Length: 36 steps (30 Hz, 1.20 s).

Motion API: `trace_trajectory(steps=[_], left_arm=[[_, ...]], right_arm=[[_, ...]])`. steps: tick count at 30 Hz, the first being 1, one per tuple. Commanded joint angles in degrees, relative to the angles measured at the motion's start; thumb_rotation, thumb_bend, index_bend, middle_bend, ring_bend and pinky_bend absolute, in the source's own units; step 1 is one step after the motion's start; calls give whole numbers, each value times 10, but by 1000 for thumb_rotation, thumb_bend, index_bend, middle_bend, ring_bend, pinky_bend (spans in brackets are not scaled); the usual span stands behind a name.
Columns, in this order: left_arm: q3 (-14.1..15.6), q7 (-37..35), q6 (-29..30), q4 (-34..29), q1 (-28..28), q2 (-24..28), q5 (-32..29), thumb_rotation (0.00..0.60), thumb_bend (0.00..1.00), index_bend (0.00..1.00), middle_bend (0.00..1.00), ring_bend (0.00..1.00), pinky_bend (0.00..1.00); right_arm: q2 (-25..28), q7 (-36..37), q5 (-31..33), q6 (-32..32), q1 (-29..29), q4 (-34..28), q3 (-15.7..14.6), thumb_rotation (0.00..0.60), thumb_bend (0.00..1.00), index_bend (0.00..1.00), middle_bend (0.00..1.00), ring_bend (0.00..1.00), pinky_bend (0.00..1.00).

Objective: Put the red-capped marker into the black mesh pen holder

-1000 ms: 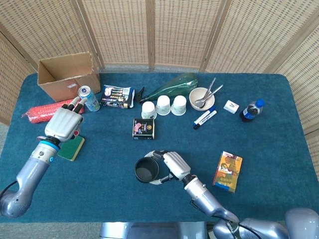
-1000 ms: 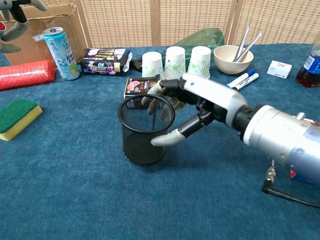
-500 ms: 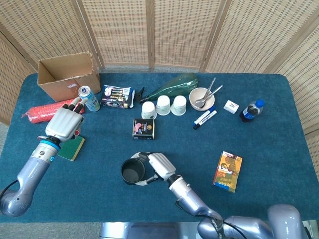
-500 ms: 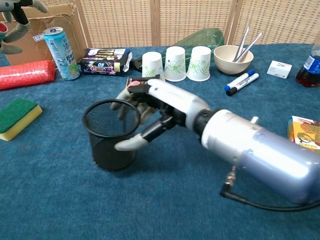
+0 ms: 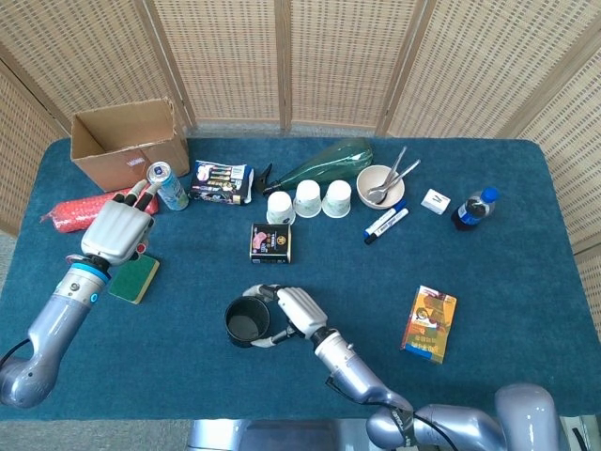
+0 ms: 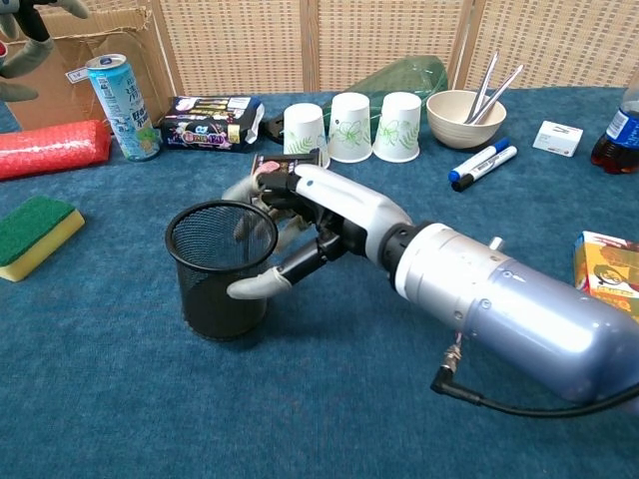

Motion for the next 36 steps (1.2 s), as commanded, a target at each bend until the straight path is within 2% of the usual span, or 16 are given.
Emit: trace_trajectory(steps=[1, 4, 10, 18, 22, 28, 31, 36], left_arm=[[-1, 0, 1, -1, 0, 1, 0, 600, 414, 746, 0, 0, 298], [-2, 1, 1, -3, 0, 2, -1, 600, 414, 747, 0, 0, 298], [-3, 2, 3, -7, 0, 3, 0, 600, 415, 746, 0, 0, 299], [-7, -9, 3, -6, 2, 7, 1, 600, 415, 746, 0, 0, 299], [-11, -21, 2, -6, 3, 4, 4, 600, 415, 746, 0, 0, 299], [-18, -38, 0, -10, 2, -1, 13, 600, 415, 745, 0, 0, 299], [-20, -40, -1, -16, 1, -4, 16, 600, 415, 743, 0, 0, 299], [-23, -42, 2, -23, 0, -9, 19, 600, 416, 742, 0, 0, 299]], right_arm=[[14, 37, -26, 5, -4, 0, -12, 600, 0, 58, 143, 137, 272], [22, 50, -38, 11, -5, -1, -18, 600, 0, 21, 76, 77, 257], [37, 70, -50, 29, -15, -10, -26, 600, 0, 4, 49, 54, 254], [122, 100, -93, 113, -62, -50, -44, 600, 0, 12, 64, 60, 260], [184, 142, -93, 163, -97, -53, -39, 600, 0, 48, 96, 94, 315], [272, 240, -79, 215, -151, -10, -37, 600, 0, 89, 130, 122, 363], [298, 266, -75, 237, -179, 24, -45, 600, 0, 94, 131, 123, 363], [312, 284, -71, 267, -223, 77, -67, 600, 0, 94, 130, 123, 364]])
